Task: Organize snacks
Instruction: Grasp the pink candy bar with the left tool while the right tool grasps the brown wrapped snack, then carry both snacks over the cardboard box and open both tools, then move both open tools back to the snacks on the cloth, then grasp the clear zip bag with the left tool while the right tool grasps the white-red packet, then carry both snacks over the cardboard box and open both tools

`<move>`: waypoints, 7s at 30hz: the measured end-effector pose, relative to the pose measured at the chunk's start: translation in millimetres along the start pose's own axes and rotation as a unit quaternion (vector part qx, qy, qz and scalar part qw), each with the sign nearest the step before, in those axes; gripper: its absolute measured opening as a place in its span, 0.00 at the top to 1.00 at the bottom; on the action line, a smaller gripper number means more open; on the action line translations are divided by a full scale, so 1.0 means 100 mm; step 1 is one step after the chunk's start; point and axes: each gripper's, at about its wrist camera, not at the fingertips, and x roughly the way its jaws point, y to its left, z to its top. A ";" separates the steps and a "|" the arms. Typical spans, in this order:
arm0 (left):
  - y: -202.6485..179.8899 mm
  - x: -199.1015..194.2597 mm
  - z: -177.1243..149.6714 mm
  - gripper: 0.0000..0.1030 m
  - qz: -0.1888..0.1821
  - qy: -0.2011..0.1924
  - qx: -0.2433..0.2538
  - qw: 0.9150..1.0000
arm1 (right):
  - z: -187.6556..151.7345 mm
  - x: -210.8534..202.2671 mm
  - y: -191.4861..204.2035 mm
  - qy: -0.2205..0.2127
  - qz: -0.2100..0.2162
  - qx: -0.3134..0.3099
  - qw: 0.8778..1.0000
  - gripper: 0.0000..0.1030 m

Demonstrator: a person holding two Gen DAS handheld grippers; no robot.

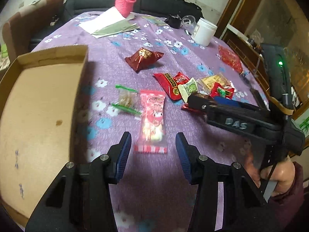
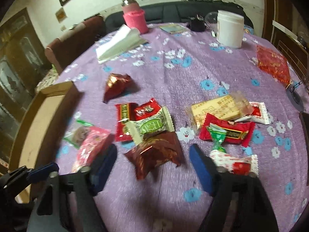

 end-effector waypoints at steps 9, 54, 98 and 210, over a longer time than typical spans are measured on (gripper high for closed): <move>-0.17 0.43 0.21 0.54 0.029 0.025 0.029 0.999 | -0.06 0.00 -0.16 0.001 0.025 0.014 1.000 0.56; 1.77 -0.87 -0.51 0.77 0.079 -0.044 -0.184 0.979 | -0.36 -0.08 2.23 0.038 0.181 -0.173 0.967 0.52; -0.38 -3.61 0.92 0.18 -0.025 -0.209 0.011 0.978 | 0.06 -3.52 -1.01 -0.265 0.000 0.097 0.959 0.01; 2.22 -1.43 -0.59 0.71 -0.007 -0.090 -0.231 0.969 | -0.05 0.02 1.91 0.079 0.227 -0.072 0.968 0.61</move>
